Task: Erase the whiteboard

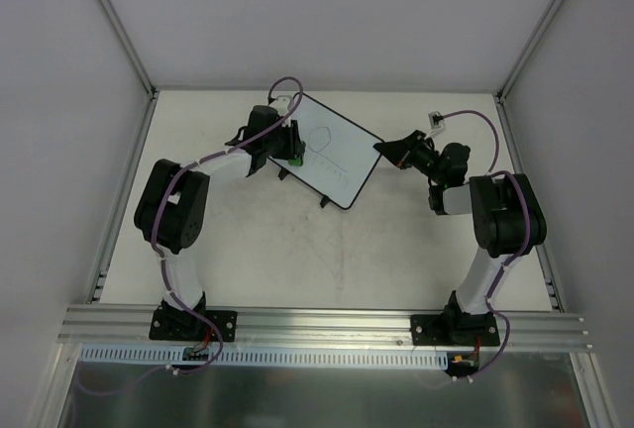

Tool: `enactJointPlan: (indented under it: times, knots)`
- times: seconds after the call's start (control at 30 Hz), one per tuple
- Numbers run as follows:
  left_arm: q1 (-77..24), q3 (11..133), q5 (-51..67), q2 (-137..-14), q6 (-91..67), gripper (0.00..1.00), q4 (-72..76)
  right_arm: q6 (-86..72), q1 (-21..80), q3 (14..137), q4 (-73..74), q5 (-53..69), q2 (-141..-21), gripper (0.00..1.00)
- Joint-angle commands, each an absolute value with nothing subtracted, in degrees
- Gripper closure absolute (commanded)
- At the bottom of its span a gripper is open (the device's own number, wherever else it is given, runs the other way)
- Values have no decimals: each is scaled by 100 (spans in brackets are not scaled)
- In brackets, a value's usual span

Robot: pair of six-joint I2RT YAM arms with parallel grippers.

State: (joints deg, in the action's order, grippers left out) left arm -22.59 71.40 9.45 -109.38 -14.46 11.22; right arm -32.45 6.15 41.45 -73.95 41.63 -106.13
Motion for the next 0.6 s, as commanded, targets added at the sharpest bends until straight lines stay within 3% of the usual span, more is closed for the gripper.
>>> enactJointPlan:
  times: [0.0, 0.33, 0.57]
  knots:
    - [-2417, 6610, 1011, -10942, -1529, 100, 1274, -2944, 703, 4122, -8780, 4439, -10380, 100]
    - [-2426, 6100, 1107, -10855, -1705, 100, 1670, -2944, 703, 4113, -8780, 4438, -10362, 100]
    - [-2417, 6853, 1002, -11030, -1512, 100, 1293, -2944, 712, 4104, -8780, 4447, -10345, 100]
